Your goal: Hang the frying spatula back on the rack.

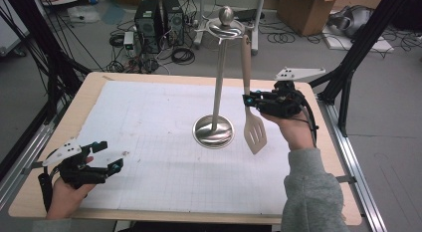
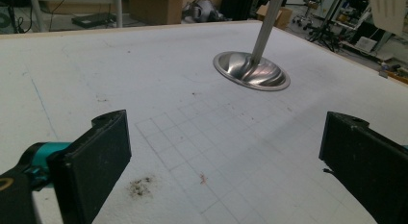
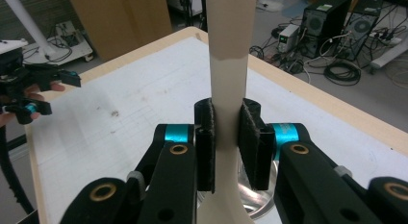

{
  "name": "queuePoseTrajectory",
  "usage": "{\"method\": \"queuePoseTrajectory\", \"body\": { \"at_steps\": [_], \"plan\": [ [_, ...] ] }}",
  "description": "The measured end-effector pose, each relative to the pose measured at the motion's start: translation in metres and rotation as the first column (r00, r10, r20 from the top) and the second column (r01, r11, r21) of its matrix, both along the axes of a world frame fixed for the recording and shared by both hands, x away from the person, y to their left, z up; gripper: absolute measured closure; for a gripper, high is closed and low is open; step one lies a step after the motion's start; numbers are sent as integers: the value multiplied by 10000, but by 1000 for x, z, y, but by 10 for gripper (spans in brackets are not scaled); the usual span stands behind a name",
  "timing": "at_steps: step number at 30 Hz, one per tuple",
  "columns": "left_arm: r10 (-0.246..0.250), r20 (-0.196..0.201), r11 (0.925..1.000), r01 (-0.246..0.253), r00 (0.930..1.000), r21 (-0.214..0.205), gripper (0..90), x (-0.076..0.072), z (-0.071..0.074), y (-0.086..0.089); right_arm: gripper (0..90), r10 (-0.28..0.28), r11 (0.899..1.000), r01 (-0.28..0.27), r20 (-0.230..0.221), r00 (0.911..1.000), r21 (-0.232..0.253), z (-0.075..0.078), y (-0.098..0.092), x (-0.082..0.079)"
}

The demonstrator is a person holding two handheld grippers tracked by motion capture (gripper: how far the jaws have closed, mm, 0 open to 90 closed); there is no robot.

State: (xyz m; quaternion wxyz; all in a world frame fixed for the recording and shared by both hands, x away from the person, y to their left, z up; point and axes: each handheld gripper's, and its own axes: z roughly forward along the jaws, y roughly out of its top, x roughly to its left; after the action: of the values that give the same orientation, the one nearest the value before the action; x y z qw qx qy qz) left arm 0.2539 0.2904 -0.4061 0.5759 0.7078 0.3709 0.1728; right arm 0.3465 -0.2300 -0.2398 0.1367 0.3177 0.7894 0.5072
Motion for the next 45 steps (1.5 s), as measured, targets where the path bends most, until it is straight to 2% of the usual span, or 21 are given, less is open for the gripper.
{"method": "queuePoseTrajectory", "body": {
  "at_steps": [11, 36, 40, 45],
  "plan": [
    [12, 15, 10000, -12, 10000, -8, 45, -2, -1, 1, 782, 85, 9999, -86, 71, 9999, 74, -5, 8, 7],
    [9, -63, 10000, -9, 10000, 23, 45, -2, -2, 0, 781, -326, 9994, 323, 384, 9987, 78, -10, 24, 15],
    [35, -64, 10000, -35, 10000, 54, 45, -2, -3, 0, 779, -524, 9986, 529, 555, 9971, -77, -10, 25, 14],
    [-65, -122, 9997, 67, 9999, 240, 45, -1, -5, -5, 769, -500, 9987, 503, 555, 9972, -45, -11, 26, 13]
  ]
}}
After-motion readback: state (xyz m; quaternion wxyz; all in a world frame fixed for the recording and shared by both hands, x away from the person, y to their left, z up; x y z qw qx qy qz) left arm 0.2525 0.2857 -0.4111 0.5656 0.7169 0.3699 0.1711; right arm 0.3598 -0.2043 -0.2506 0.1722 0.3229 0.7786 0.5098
